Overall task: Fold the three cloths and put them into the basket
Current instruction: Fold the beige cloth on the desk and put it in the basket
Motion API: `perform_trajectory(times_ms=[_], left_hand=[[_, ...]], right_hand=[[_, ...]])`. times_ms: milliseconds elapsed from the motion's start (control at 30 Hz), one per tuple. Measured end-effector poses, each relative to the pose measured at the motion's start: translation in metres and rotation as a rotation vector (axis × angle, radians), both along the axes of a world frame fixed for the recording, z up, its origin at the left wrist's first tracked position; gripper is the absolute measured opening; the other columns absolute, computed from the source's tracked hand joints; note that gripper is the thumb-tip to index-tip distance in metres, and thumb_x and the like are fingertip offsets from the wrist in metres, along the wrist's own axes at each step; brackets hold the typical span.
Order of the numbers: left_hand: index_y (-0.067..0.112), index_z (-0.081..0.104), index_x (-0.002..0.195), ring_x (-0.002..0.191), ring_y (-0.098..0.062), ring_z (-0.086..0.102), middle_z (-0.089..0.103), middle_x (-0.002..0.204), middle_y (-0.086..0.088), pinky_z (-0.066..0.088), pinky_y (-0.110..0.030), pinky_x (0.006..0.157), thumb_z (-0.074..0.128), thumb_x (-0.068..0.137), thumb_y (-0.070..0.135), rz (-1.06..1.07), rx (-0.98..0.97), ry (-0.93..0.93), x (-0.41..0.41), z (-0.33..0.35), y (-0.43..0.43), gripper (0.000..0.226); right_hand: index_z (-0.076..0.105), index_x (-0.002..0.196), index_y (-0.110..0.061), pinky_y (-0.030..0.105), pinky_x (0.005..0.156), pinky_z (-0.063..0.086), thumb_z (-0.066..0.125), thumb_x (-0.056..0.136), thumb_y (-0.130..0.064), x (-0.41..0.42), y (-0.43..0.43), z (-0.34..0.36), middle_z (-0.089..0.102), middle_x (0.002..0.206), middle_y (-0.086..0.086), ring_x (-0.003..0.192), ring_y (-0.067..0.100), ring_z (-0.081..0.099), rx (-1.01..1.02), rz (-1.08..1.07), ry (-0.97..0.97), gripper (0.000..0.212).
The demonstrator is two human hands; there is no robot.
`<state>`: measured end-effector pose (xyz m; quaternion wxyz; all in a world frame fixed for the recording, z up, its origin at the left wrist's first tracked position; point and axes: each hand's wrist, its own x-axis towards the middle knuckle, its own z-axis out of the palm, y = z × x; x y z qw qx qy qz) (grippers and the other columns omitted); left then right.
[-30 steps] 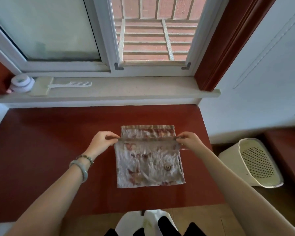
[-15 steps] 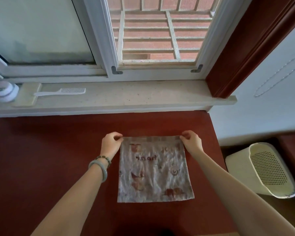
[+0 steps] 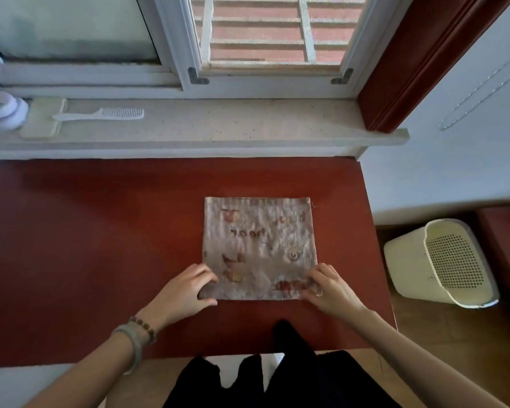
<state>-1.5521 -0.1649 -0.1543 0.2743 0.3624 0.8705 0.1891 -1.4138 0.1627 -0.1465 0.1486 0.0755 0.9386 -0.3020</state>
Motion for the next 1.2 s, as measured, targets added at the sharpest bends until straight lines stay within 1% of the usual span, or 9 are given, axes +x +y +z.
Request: perform_trajectory(times_ms=[100, 233, 367, 567, 767, 900, 1000, 1100, 1200], left_hand=[[0.025, 0.057, 0.107, 0.1, -0.002, 0.042, 0.048, 0.11, 0.017, 0.038, -0.017, 0.084, 0.072, 0.075, 0.04, -0.06, -0.044, 0.039, 0.005, 0.001, -0.004, 0.038], [0.023, 0.06, 0.107, 0.101, -0.003, 0.043, 0.051, 0.109, 0.014, 0.043, -0.022, 0.086, 0.074, 0.076, 0.034, -0.054, -0.038, 0.053, 0.002, 0.002, -0.003, 0.036], [0.019, 0.067, 0.103, 0.097, 0.002, 0.042, 0.056, 0.103, 0.013, 0.047, -0.026, 0.086, 0.071, 0.082, 0.023, -0.063, -0.009, 0.094, 0.002, 0.005, -0.004, 0.022], [0.015, 0.074, 0.095, 0.094, -0.011, 0.061, 0.068, 0.096, 0.007, 0.052, -0.027, 0.076, 0.065, 0.083, 0.006, -0.063, 0.014, 0.164, 0.004, 0.016, -0.006, 0.018], [0.019, 0.076, 0.097, 0.089, -0.003, 0.061, 0.07, 0.092, 0.013, 0.051, -0.024, 0.083, 0.065, 0.083, 0.01, 0.077, 0.024, 0.073, 0.008, 0.035, -0.016, 0.02], [0.028, 0.075, 0.097, 0.084, 0.009, 0.058, 0.065, 0.088, 0.023, 0.047, -0.013, 0.081, 0.064, 0.084, 0.018, -0.004, -0.135, -0.133, 0.021, 0.044, -0.022, 0.02], [0.033, 0.075, 0.091, 0.078, 0.011, 0.061, 0.067, 0.084, 0.023, 0.05, -0.012, 0.075, 0.065, 0.079, 0.023, -0.058, -0.271, -0.358, 0.024, 0.047, -0.023, 0.018], [0.034, 0.075, 0.083, 0.076, 0.011, 0.062, 0.069, 0.079, 0.024, 0.052, -0.013, 0.073, 0.071, 0.076, 0.025, -0.058, -0.287, -0.505, 0.015, 0.054, -0.021, 0.013], [0.034, 0.075, 0.08, 0.077, 0.008, 0.064, 0.071, 0.076, 0.024, 0.05, -0.011, 0.073, 0.076, 0.074, 0.023, 0.035, -0.21, -0.536, -0.004, 0.061, -0.02, 0.012]], right_hand=[[0.065, 0.111, -0.01, 0.035, 0.089, 0.049, 0.08, 0.066, -0.036, 0.012, 0.003, 0.003, 0.059, 0.114, 0.006, 0.105, 0.023, 0.051, 0.05, 0.162, 0.02, 0.054], [0.068, 0.1, -0.005, 0.045, 0.081, 0.054, 0.083, 0.064, -0.021, 0.015, 0.011, 0.006, 0.066, 0.108, 0.01, 0.102, 0.029, 0.062, 0.137, 0.243, 0.145, 0.042], [0.07, 0.091, -0.004, 0.041, 0.072, 0.057, 0.078, 0.065, -0.001, 0.019, 0.013, 0.006, 0.07, 0.101, 0.009, 0.096, 0.026, 0.067, 0.166, 0.261, 0.292, 0.027], [0.073, 0.081, -0.003, 0.038, 0.066, 0.059, 0.076, 0.056, 0.011, 0.019, 0.013, 0.01, 0.074, 0.09, 0.008, 0.086, 0.024, 0.071, 0.188, 0.219, 0.374, 0.029], [0.071, 0.08, -0.007, 0.041, 0.074, 0.057, 0.07, 0.065, 0.005, 0.026, 0.013, 0.017, 0.073, 0.084, 0.004, 0.084, 0.023, 0.07, 0.117, 0.13, 0.26, 0.019], [0.072, 0.082, -0.009, 0.039, 0.073, 0.055, 0.063, 0.072, -0.003, 0.043, 0.01, 0.026, 0.072, 0.076, 0.004, 0.075, 0.021, 0.067, 0.073, 0.09, 0.111, 0.014], [0.074, 0.087, -0.019, 0.029, 0.072, 0.054, 0.059, 0.075, -0.011, 0.056, 0.007, 0.035, 0.072, 0.079, -0.007, 0.073, 0.008, 0.063, 0.006, 0.091, -0.087, 0.021], [0.074, 0.089, -0.027, 0.008, 0.07, 0.048, 0.059, 0.077, -0.016, 0.058, 0.009, 0.046, 0.066, 0.077, -0.022, 0.077, -0.008, 0.061, -0.106, 0.02, -0.236, 0.022], [0.069, 0.081, -0.038, 0.007, 0.065, 0.047, 0.063, 0.078, -0.017, 0.042, 0.014, 0.056, 0.068, 0.076, -0.02, 0.075, -0.011, 0.061, -0.223, -0.134, -0.238, 0.022]])
